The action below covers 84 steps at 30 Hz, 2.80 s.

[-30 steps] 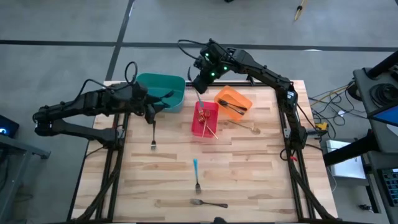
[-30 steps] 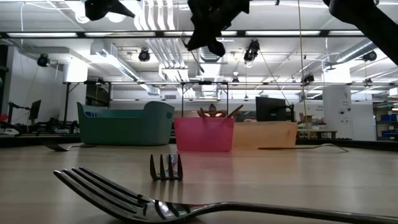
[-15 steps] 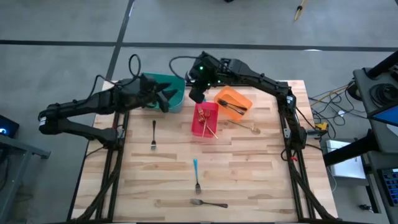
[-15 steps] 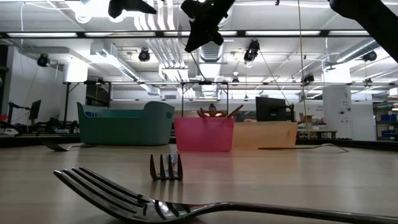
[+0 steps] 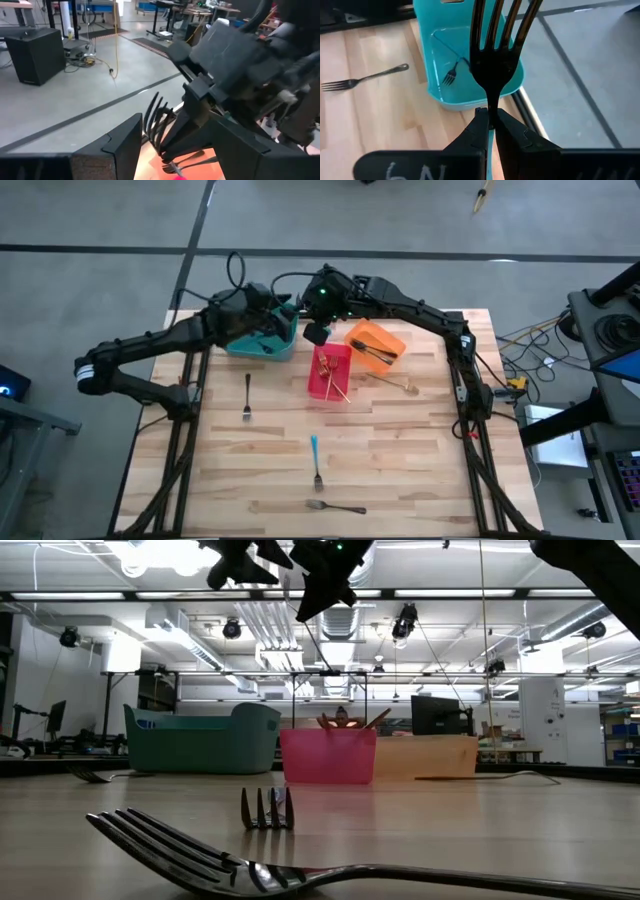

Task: Sort silverware by color (type)
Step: Put the blue fork into the green bin

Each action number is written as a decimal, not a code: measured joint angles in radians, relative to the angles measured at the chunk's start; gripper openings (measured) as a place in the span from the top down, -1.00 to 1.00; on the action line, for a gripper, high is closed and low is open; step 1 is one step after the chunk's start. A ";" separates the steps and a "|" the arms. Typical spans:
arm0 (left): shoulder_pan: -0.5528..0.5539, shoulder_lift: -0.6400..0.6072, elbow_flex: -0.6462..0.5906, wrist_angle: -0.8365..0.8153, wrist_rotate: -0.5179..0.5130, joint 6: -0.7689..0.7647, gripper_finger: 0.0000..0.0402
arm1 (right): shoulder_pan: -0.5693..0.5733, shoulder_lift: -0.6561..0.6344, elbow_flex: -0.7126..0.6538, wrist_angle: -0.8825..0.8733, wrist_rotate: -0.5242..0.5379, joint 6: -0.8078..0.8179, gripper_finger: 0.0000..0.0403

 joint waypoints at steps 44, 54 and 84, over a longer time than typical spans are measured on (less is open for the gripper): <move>0.072 -0.036 0.229 -0.308 -0.218 -0.017 1.00 | -0.026 -0.070 0.000 0.162 -0.018 0.069 0.29; 0.133 -0.152 0.209 -0.306 -0.067 -0.037 1.00 | -0.075 -0.126 0.000 0.271 -0.326 0.073 0.22; 0.136 -0.121 0.215 -0.163 -0.149 -0.190 1.00 | -0.057 -0.039 -0.002 0.427 -0.252 0.056 0.62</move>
